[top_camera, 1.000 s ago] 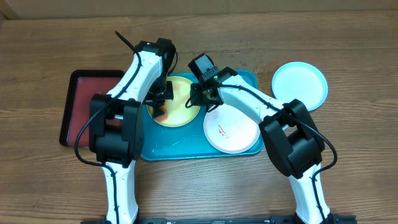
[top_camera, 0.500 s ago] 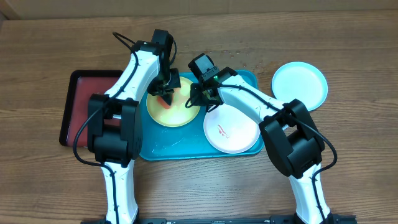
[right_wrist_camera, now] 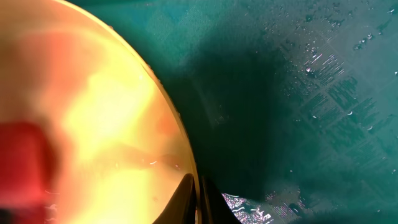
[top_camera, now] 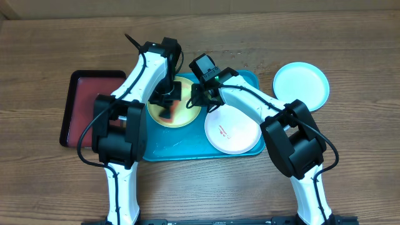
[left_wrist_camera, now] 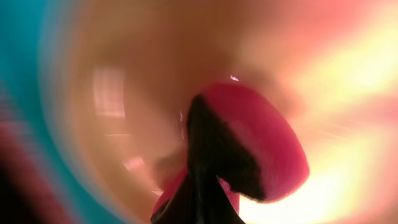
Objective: Clean dirty plates on tray and stack at the side
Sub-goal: 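Scrub the yellow plate with the sponge in the left gripper, then lift the yellow plate with the right gripper onto the light blue plate, then reach the right gripper to the white plate and grip its rim, then dip the sponge in the soapy water with the left gripper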
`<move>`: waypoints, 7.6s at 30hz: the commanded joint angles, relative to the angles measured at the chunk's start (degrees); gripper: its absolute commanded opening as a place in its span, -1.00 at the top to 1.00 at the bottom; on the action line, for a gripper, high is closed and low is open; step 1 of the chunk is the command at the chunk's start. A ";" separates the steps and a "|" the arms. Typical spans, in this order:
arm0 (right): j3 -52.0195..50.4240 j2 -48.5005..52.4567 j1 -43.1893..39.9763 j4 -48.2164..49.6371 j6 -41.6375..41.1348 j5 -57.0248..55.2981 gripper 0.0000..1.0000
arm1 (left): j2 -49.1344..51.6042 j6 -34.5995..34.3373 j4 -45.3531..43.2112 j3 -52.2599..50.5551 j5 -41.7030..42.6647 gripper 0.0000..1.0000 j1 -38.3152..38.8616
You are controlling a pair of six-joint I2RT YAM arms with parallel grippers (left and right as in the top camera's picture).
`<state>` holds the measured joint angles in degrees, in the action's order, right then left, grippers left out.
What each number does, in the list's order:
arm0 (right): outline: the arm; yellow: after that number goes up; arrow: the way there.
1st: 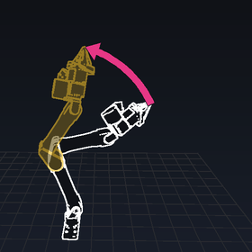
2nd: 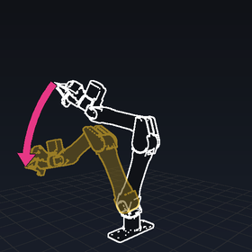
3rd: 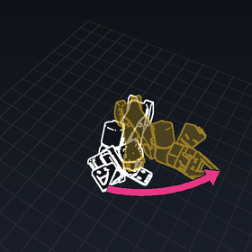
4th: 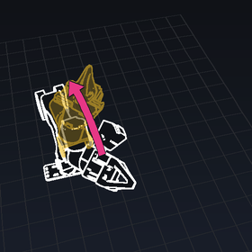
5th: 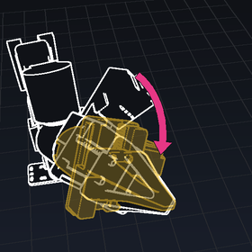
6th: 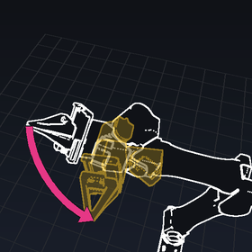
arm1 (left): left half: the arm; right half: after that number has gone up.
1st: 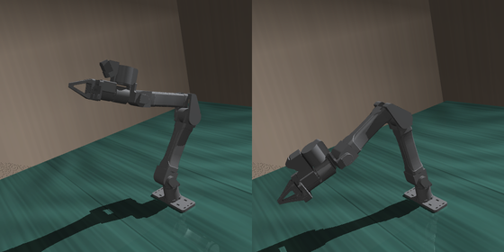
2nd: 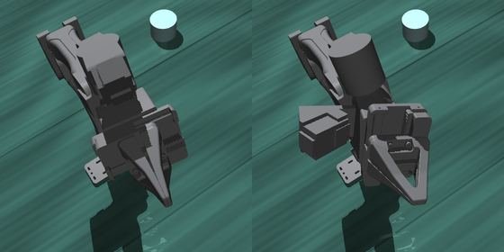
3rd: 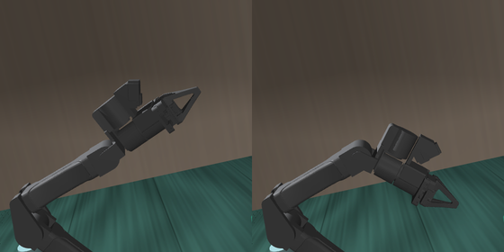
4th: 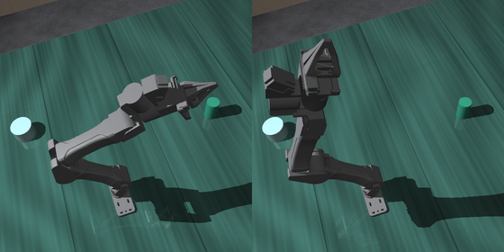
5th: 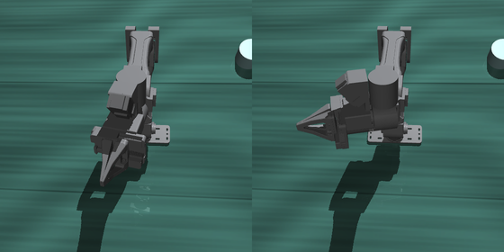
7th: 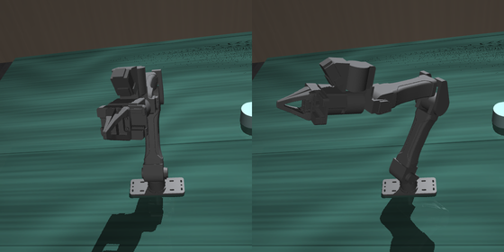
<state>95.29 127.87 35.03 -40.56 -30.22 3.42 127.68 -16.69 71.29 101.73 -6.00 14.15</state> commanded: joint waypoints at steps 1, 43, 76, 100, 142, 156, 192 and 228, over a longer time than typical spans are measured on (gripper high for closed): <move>-1.31 1.55 0.55 -0.28 0.17 -1.38 0.92 | 1.33 -6.95 -1.16 0.63 -21.59 0.92 -1.90; 4.70 -1.95 1.18 -4.81 6.88 -1.11 0.93 | -14.43 -14.99 -0.02 2.54 -2.08 0.93 -22.53; 24.85 -6.05 21.53 -10.10 48.70 -69.46 0.92 | -10.67 -7.50 -1.09 2.23 7.52 0.92 -34.75; 27.67 -8.39 -9.33 -26.71 21.00 -5.51 0.93 | -10.67 -7.26 -1.18 2.23 7.54 0.92 -34.75; 2.32 -13.92 -46.38 -26.10 31.52 25.92 0.21 | -10.67 -7.28 -1.49 2.23 7.58 0.92 -34.75; 2.16 -6.84 -15.74 -25.09 43.65 -2.69 -0.18 | -10.67 -7.26 -1.46 2.23 7.58 0.92 -34.73; -2.67 -3.96 -14.45 -22.64 43.32 4.42 0.78 | -10.67 -5.95 -2.49 2.23 10.43 0.92 -34.73; -7.17 -3.96 -11.50 -11.72 19.47 7.41 0.63 | -5.31 -4.11 -8.37 -3.85 9.35 0.91 -34.71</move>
<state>89.60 123.33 22.92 -52.49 -10.11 10.59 120.64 -20.80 63.16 98.52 4.86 -20.62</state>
